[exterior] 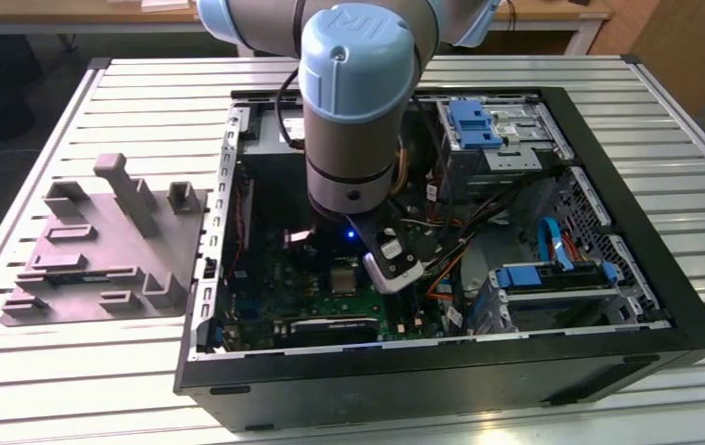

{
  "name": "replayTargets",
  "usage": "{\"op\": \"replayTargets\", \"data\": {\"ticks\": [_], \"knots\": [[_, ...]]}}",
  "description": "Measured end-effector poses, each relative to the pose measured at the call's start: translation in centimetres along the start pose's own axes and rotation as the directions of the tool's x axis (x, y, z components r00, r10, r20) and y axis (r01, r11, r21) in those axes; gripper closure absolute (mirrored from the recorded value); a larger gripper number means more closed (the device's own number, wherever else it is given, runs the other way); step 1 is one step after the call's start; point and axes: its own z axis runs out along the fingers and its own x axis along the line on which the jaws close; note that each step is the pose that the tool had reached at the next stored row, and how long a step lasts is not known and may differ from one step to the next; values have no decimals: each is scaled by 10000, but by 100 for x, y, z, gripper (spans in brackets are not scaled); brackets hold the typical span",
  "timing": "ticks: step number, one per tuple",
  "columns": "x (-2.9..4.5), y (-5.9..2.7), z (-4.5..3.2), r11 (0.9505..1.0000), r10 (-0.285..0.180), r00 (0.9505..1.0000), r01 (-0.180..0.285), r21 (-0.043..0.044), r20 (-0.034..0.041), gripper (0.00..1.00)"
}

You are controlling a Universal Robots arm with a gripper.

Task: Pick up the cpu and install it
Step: 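Place the cpu into insertion slot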

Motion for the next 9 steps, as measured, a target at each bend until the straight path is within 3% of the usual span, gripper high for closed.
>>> {"op": "replayTargets", "data": {"ticks": [6,9], "knots": [[2,0,-112,10000,0,10000,0,-2,0,47],[2,0,-139,10000,0,10000,0,-4,0,60]]}}
